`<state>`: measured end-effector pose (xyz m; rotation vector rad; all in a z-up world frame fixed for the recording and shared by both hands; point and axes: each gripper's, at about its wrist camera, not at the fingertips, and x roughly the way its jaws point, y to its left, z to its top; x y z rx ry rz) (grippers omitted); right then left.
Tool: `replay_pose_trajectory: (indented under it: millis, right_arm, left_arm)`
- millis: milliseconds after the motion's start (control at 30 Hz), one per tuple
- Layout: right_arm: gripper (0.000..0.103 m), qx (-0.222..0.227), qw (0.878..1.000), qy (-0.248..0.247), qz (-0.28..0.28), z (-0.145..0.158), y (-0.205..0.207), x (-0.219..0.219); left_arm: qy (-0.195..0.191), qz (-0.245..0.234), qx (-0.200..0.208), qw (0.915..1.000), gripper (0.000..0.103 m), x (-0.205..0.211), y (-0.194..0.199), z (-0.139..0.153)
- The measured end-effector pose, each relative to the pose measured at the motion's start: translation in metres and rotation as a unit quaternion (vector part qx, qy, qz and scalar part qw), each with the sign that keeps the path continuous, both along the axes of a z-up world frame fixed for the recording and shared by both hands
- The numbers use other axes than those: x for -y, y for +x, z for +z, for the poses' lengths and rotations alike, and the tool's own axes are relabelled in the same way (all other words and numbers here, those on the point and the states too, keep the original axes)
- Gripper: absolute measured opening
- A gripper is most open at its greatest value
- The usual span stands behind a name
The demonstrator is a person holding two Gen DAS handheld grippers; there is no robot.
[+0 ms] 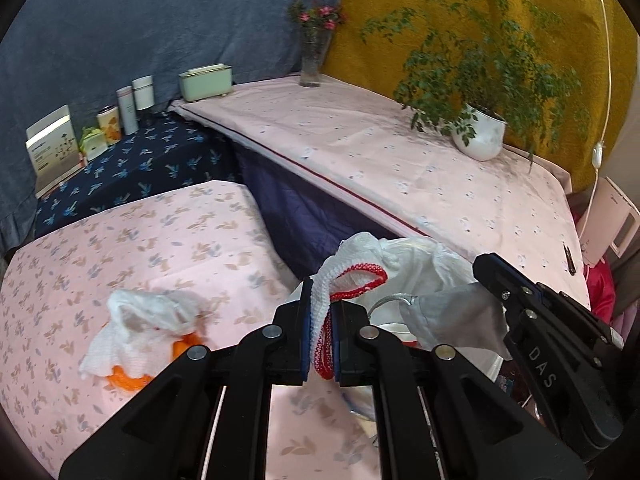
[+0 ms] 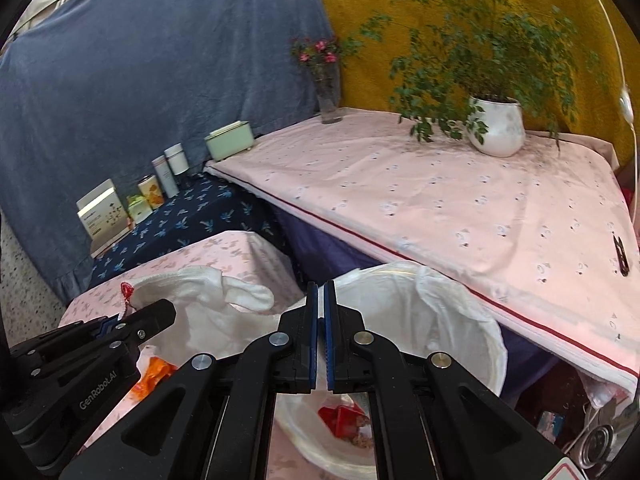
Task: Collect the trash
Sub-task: 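Carry the glove and mask over the white bag and open both tools, then move both tools back over the table toward the orange packet and white tissue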
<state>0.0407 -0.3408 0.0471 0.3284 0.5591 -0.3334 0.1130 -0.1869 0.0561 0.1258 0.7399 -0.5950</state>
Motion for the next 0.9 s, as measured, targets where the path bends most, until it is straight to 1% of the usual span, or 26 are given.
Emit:
replay_pose_trajectory:
  millis: [100,233,267,300,367,400,433,633,867,900]
  right_arm:
    - [0.004,-0.005,1.0,0.002,-0.011,-0.004,-0.003,0.011]
    - [0.009,-0.007,0.999,0.003,-0.031,-0.007,-0.009,0.023]
    - [0.009,-0.008,0.999,0.003,-0.034,-0.008,-0.01,0.025]
    - [0.011,-0.009,0.999,0.004,-0.038,-0.009,-0.011,0.027]
    - [0.018,-0.009,0.999,0.005,-0.043,-0.01,-0.014,0.031]
    - [0.023,-0.009,0.999,0.005,-0.045,-0.01,-0.015,0.032]
    - [0.027,-0.008,0.999,0.005,-0.048,-0.01,-0.017,0.033]
    - [0.037,-0.007,0.999,0.001,-0.049,-0.011,-0.024,0.03]
    - [0.041,-0.007,0.999,-0.002,-0.041,-0.01,-0.027,0.019]
    - [0.042,-0.007,0.999,-0.003,-0.04,-0.009,-0.027,0.016]
  left_arm:
    - [-0.003,-0.014,-0.002,0.9999,0.007,0.016,-0.003,-0.001]
    - [-0.002,-0.024,0.002,0.9997,0.014,0.032,-0.007,-0.002]
    - [0.001,-0.026,0.004,0.9997,0.022,0.036,-0.008,-0.003]
    - [0.005,-0.025,0.006,0.9997,0.034,0.038,-0.009,-0.004]
    - [0.007,-0.024,0.009,0.9997,0.048,0.041,-0.012,-0.006]
    - [0.009,-0.023,0.01,0.9996,0.049,0.042,-0.013,-0.007]
    - [0.01,-0.024,0.01,0.9996,0.049,0.042,-0.013,-0.008]
    - [0.016,-0.016,0.005,0.9997,0.05,0.038,-0.014,-0.013]
    - [0.016,-0.003,0.003,0.9999,0.05,0.024,-0.013,-0.016]
    - [0.015,-0.001,0.002,0.9999,0.051,0.021,-0.013,-0.016]
